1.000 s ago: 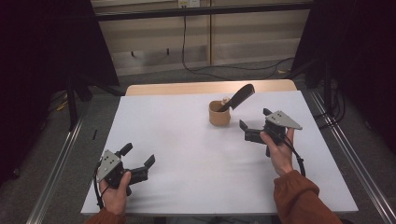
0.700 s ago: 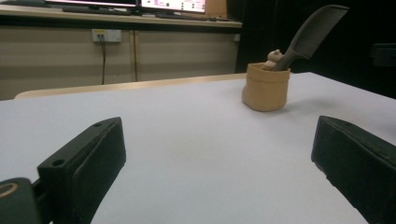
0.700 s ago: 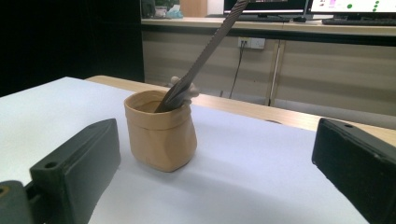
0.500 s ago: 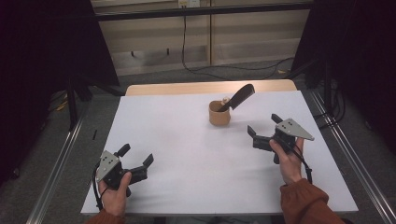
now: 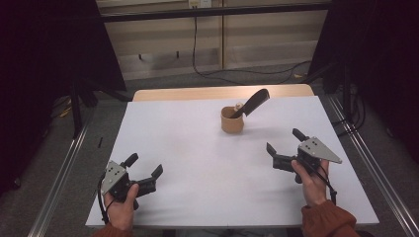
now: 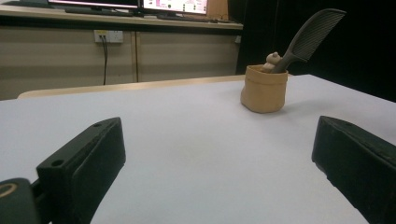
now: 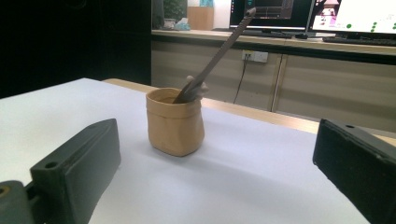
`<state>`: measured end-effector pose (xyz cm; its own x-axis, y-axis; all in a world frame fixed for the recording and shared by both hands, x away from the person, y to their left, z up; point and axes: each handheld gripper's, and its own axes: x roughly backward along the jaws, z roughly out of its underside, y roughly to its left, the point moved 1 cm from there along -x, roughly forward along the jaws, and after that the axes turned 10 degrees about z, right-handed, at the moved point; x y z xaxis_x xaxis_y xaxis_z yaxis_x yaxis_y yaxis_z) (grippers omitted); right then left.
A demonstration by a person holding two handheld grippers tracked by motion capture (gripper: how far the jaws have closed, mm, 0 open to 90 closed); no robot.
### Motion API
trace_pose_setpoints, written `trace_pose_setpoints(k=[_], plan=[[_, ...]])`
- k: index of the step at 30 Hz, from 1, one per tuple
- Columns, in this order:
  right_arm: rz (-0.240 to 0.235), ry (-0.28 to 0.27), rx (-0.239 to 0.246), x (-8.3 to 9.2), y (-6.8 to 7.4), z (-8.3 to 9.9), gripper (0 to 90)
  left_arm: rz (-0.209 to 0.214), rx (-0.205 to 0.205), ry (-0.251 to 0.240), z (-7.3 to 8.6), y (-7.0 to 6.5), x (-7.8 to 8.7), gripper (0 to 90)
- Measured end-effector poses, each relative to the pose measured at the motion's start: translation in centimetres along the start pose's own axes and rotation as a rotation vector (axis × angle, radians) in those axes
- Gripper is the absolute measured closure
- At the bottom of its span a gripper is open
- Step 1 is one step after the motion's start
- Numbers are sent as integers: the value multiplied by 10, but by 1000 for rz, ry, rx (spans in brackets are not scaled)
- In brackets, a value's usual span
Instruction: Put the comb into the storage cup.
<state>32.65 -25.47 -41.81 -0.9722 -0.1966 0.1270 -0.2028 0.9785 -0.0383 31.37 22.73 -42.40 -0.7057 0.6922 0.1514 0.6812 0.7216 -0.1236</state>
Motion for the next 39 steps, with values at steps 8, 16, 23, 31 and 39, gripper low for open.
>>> trace_pose_setpoints(k=[8,16,23,31,39], plan=[[-5,5,11,15,-1,4,0,-29,14,-20,-1,1,4,30],[-6,6,12,28,-4,9,0,-26,-4,-12,0,-4,8,30],[0,2,18,42,-8,12,0,-40,-8,-14,1,-6,11,30],[17,-3,7,57,-12,14,0,-70,-3,-10,2,-8,13,31],[40,7,24,68,-15,23,0,-67,-17,0,3,-9,12,31]])
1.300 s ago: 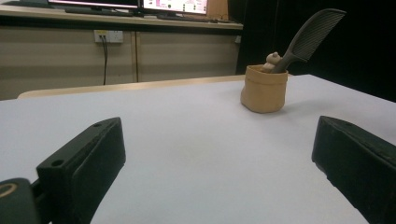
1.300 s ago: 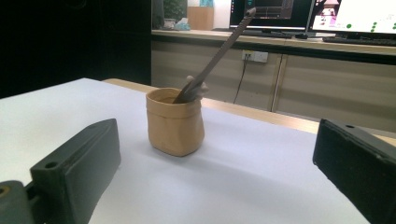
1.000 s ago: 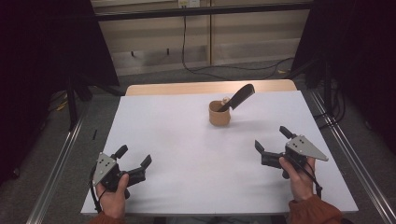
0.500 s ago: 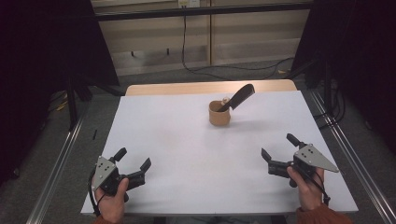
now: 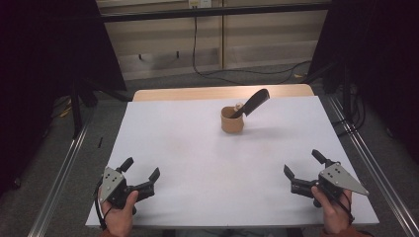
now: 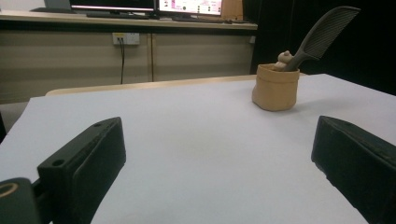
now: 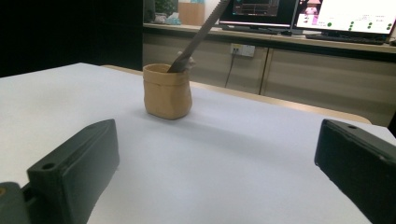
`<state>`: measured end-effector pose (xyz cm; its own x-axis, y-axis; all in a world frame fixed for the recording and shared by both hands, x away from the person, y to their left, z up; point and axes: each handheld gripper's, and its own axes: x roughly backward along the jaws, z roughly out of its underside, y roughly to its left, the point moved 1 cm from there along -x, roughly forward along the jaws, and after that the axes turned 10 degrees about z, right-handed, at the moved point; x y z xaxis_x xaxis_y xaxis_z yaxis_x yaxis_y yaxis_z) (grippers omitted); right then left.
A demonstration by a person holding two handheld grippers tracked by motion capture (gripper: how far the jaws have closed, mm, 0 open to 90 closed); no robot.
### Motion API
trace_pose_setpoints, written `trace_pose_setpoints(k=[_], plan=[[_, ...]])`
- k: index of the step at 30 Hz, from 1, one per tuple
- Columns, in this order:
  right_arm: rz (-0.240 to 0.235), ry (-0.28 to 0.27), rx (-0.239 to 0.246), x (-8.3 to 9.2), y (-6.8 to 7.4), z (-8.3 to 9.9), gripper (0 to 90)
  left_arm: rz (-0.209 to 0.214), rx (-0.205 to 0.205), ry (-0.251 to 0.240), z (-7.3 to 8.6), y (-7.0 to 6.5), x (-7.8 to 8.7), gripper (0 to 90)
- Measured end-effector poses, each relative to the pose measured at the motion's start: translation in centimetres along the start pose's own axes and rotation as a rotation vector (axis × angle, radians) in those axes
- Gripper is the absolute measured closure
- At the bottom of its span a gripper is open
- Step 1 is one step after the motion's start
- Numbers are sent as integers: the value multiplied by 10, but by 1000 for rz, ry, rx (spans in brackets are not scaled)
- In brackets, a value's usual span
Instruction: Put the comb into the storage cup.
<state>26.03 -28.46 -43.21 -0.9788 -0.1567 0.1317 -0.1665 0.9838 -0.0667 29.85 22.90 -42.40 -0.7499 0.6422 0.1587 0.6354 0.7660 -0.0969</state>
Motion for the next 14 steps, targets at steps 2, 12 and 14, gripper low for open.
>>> trace_pose_setpoints(k=[2,12,14], plan=[[13,-11,7,1,0,0,0,0,-8,-1,0,-1,1,31],[9,-17,-23,-3,-1,0,0,4,1,-6,-1,2,-2,31],[7,-15,-24,-3,-1,1,0,5,0,-8,-1,2,-2,31]])
